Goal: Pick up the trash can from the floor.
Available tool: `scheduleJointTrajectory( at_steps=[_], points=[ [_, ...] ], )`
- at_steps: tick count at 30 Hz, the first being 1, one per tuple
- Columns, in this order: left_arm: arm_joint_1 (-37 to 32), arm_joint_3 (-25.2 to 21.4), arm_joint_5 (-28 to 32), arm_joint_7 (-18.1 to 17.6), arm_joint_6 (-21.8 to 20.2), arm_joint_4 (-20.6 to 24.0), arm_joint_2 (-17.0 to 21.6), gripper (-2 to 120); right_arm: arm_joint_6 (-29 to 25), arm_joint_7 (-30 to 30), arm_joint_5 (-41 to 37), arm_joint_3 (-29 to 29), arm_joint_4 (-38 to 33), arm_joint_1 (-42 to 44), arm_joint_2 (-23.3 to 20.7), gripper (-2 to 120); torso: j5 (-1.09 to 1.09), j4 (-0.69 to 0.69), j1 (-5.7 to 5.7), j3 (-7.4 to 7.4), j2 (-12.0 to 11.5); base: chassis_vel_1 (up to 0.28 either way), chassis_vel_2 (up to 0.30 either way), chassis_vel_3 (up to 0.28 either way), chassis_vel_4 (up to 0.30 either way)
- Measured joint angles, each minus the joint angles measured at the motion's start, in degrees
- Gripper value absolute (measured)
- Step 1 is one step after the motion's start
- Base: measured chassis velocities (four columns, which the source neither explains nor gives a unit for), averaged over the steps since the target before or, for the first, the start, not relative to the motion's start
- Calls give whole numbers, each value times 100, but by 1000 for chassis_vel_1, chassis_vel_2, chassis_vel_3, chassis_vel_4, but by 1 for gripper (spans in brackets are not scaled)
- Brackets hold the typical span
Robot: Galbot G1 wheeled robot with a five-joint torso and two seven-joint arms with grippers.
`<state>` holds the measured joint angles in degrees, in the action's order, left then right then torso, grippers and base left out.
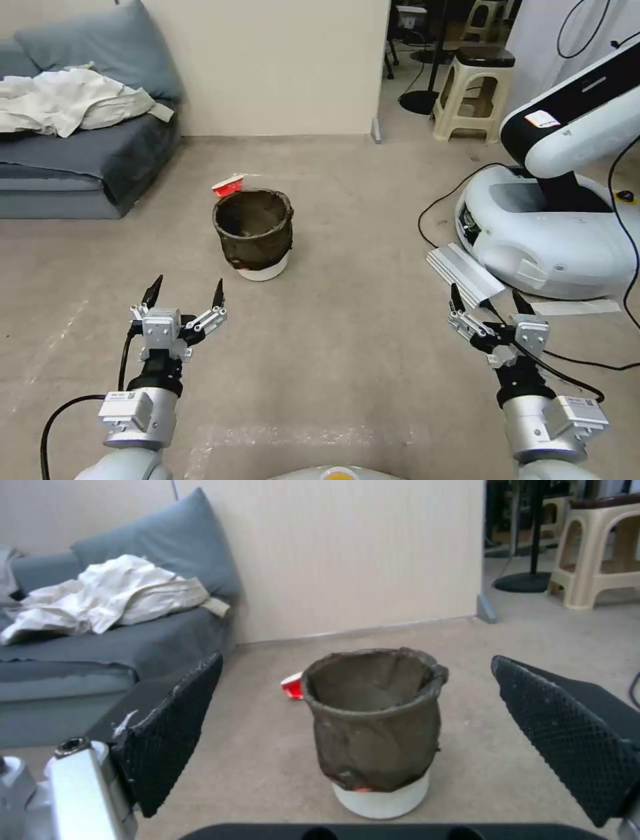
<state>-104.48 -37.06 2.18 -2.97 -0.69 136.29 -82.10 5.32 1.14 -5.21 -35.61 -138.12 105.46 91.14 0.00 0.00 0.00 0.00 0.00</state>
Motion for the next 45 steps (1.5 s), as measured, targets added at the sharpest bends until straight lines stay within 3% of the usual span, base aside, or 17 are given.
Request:
scheduleJointTrajectory(
  at_steps=[45],
  points=[
    [70,8,16,16,233,-162,-17,100,80,41,4,-10,7,-37,1,100,0,0,0,0,0,15,23,23,19]
  ],
)
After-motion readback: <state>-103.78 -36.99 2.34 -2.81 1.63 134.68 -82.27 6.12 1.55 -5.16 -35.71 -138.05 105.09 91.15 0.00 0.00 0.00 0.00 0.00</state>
